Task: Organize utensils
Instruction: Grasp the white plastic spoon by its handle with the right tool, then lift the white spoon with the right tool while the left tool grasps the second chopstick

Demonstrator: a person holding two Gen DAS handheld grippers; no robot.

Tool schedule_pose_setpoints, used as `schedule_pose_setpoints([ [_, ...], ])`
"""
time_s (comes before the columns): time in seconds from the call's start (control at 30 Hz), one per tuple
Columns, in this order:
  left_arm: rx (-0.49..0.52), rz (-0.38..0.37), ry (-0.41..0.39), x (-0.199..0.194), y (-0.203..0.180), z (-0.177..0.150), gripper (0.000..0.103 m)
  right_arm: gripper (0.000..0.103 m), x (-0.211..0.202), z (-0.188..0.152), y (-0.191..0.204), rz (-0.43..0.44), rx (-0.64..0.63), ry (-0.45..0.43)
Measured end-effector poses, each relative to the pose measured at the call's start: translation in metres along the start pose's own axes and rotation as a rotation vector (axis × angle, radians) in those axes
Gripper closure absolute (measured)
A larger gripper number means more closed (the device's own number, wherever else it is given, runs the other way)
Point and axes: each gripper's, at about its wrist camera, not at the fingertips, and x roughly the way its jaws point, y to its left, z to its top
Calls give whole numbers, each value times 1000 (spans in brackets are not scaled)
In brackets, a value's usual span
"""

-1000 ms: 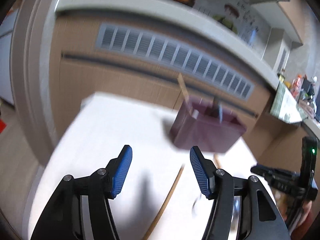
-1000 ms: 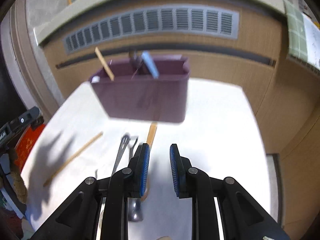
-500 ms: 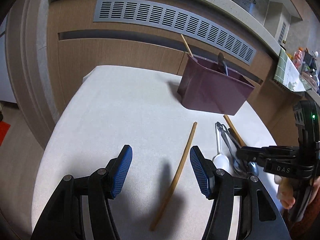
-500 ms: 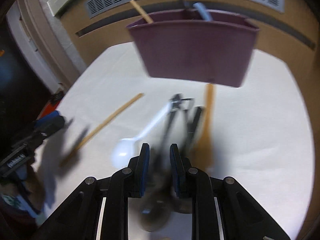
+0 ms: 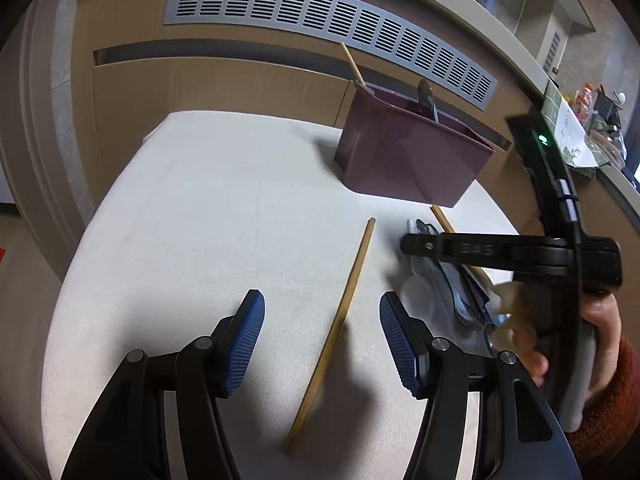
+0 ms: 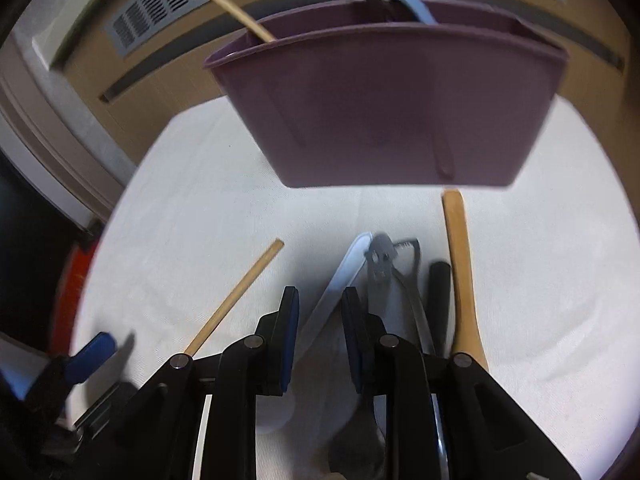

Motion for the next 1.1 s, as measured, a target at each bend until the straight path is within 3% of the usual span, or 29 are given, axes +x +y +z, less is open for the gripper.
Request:
schedule_pose_setpoints([
  [0.13, -15, -11, 19, 1, 4, -1, 43, 84, 3, -6, 25, -121, -161, -24],
  [0.2, -21, -14, 37, 2, 6, -2, 43, 96, 1, -11, 24, -118, -181, -34],
  [0.23, -23, -13, 45, 2, 7, -2, 43, 96, -2, -14, 22, -105, -188, -32],
  [0.37, -19, -20, 75, 6, 5, -4, 45, 96, -20, -23, 1, 7, -148, -25],
  [0.53, -25, 8, 122, 15, -1, -6, 61, 96, -62, -33, -20, 49, -129, -100],
  [0.7, -17, 15, 138, 18, -9, -4, 63, 96, -90, -40, -54, -7, -82, -160],
  [0.83, 4, -11, 165, 23, -22, -3, 67, 96, -93, -52, -93, -71, -25, -156],
  [0.97, 54, -66, 204, 35, -45, 0, 70, 96, -88, -60, -112, -64, 21, -122],
  [1.1, 129, -43, 216, 50, -64, 8, 78, 95, -79, -69, -117, -43, 32, -96],
])
